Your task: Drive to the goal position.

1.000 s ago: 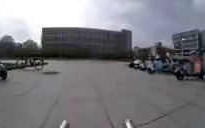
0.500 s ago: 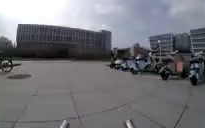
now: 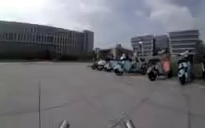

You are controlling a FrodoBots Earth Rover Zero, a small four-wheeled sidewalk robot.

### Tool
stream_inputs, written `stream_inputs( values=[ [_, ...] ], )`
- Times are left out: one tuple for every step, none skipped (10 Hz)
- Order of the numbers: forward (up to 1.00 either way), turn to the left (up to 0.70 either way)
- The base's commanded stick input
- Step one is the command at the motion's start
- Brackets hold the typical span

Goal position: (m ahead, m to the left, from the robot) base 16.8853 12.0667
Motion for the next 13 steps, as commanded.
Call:
stream_inputs(
  values=[
    [1.00, 0.00],
    [1.00, 0.00],
    [1.00, 0.20],
    [1.00, 0.36],
    [1.00, 0.40],
    [1.00, 0.40],
    [1.00, 0.40],
    [1.00, 0.40],
    [1.00, 0.40],
    [1.00, 0.40],
    [1.00, 0.21],
    [1.00, 0.04],
    [1.00, 0.00]
  ],
)
